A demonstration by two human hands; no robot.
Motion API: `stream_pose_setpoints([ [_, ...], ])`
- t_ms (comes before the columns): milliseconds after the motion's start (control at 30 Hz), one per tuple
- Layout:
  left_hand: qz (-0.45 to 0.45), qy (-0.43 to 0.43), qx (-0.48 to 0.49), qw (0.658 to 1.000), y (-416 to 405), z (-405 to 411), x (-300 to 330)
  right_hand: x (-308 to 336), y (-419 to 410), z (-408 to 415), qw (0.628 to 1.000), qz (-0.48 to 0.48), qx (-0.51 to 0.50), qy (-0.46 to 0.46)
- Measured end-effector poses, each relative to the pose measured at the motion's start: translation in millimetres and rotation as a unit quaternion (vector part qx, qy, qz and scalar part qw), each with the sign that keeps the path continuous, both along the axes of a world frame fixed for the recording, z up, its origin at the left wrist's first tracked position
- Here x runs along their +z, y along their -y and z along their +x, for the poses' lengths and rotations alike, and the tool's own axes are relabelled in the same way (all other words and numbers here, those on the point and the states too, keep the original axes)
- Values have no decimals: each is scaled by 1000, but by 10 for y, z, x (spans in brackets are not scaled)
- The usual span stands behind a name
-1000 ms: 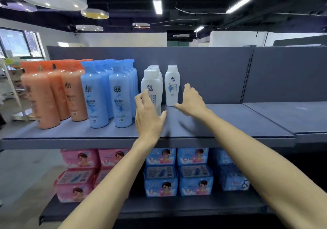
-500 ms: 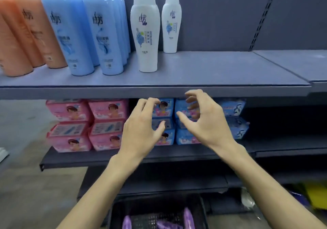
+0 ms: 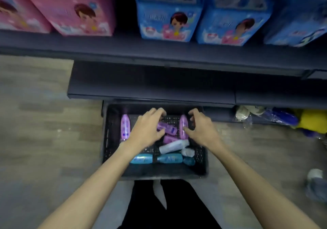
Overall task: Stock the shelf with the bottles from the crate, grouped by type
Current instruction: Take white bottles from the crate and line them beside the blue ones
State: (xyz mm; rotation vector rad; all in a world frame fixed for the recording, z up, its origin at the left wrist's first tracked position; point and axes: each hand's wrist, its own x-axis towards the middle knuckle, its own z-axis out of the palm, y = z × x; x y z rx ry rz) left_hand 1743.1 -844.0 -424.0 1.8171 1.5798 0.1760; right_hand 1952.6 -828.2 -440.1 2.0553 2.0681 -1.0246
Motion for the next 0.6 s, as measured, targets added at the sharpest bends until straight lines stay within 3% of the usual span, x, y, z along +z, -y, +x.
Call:
stream_pose_setpoints([
  [167, -62, -20, 3, 998, 270, 136, -949, -999, 197, 105, 989, -127, 31, 67],
  [400, -131, -53, -32, 989, 619, 372, -1986, -2020, 560, 322, 946, -272, -53, 167],
  [600, -187, -59, -67, 978, 714, 519, -2618, -2544, 819, 304, 942, -267, -130, 157],
])
